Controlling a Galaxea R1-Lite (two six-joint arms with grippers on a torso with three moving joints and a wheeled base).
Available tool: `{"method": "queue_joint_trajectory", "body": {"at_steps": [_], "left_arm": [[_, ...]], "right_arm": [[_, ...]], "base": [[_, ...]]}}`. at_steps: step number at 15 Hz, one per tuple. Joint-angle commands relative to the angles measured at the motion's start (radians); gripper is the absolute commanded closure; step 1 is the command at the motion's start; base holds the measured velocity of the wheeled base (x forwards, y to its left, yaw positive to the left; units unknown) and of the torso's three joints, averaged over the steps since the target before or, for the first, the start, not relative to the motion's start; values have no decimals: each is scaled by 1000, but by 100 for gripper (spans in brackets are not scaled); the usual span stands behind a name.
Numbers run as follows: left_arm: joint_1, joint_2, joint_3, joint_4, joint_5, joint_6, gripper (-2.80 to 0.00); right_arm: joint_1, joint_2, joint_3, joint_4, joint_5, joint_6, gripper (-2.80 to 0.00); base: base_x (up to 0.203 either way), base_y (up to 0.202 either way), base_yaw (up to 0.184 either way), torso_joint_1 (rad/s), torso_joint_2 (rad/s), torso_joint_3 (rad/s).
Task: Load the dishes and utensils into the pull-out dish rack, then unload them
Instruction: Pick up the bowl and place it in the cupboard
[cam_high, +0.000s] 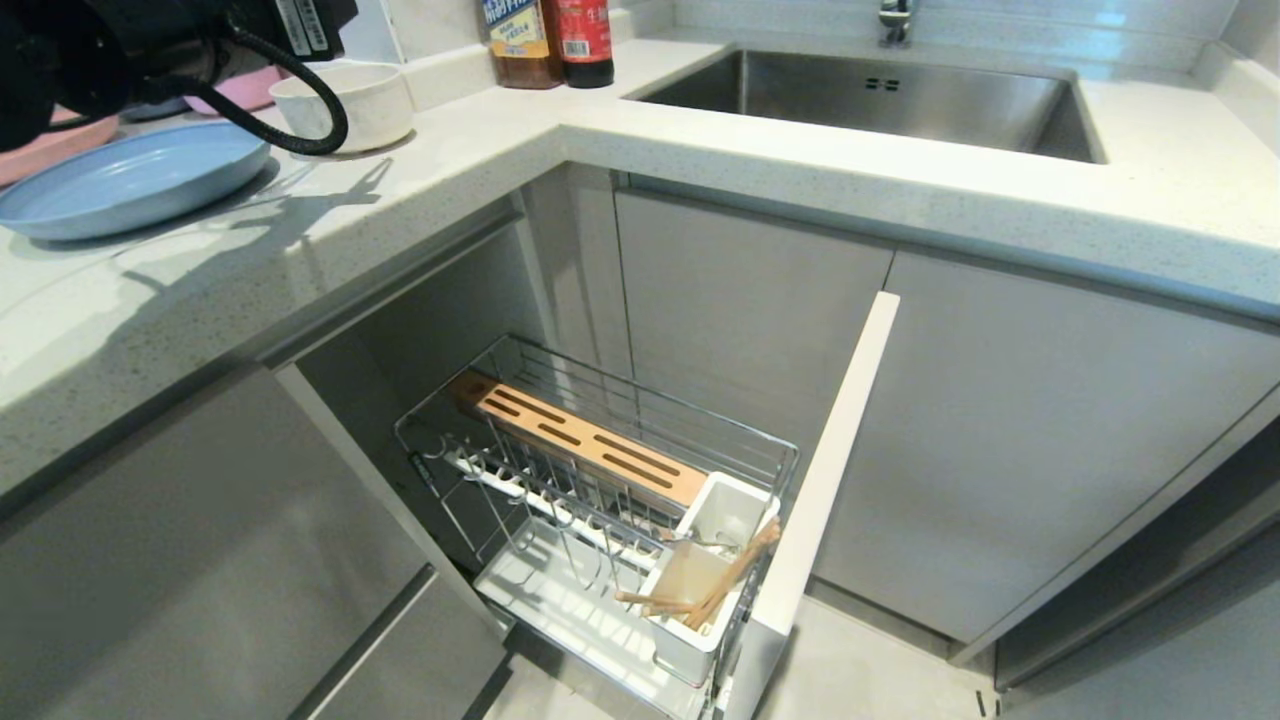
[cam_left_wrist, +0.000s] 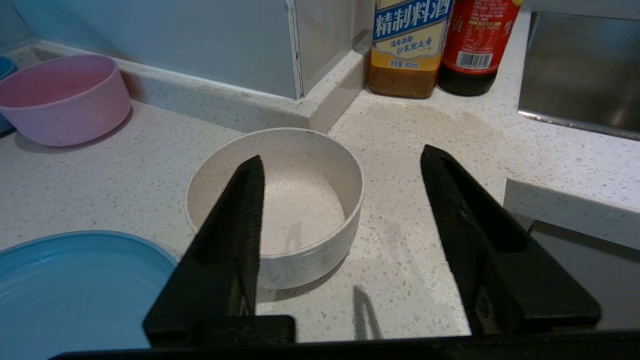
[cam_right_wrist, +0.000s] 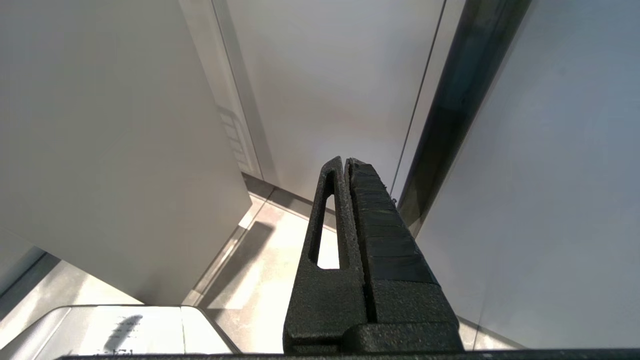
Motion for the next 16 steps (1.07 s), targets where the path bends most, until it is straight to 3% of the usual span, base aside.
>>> {"method": "queue_joint_trajectory", "body": {"at_steps": [1, 16], "left_arm": [[3, 12, 0, -4, -7, 1, -280], [67, 74, 2, 6, -98, -5, -280]], "right_arm": [[0, 1, 2, -1, 0, 0, 0], [0, 1, 2, 0, 0, 0, 0]], "base": [[0, 0, 0, 0, 0, 0], [0, 0, 0, 0, 0, 0]]}}
